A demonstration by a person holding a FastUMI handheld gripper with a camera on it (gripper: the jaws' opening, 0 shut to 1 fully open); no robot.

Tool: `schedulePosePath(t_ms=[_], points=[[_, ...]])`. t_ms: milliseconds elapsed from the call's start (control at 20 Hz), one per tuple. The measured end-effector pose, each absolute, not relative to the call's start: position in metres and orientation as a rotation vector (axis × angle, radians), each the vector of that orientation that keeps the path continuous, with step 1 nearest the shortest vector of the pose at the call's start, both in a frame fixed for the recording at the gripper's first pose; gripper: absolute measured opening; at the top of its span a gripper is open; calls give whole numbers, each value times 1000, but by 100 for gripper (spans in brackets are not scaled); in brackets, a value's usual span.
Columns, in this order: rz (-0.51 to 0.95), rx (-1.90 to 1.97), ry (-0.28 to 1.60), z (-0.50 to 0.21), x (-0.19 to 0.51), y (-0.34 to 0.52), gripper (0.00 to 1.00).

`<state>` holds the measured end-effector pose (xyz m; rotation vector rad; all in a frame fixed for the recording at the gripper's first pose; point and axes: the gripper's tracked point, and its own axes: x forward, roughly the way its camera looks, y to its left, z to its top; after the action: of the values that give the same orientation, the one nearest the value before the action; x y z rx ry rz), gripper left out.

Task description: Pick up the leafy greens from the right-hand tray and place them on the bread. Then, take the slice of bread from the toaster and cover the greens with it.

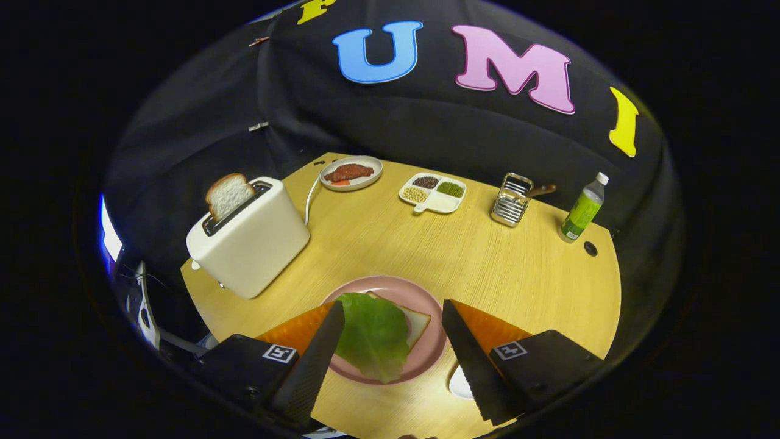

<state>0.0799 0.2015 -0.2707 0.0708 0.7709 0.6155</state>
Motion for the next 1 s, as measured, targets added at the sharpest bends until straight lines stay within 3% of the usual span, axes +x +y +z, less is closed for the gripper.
schedulePosePath(t_ms=[550, 1000], points=[[651, 48, 207, -67, 62, 223, 100], [759, 151, 155, 7, 48, 339, 98]])
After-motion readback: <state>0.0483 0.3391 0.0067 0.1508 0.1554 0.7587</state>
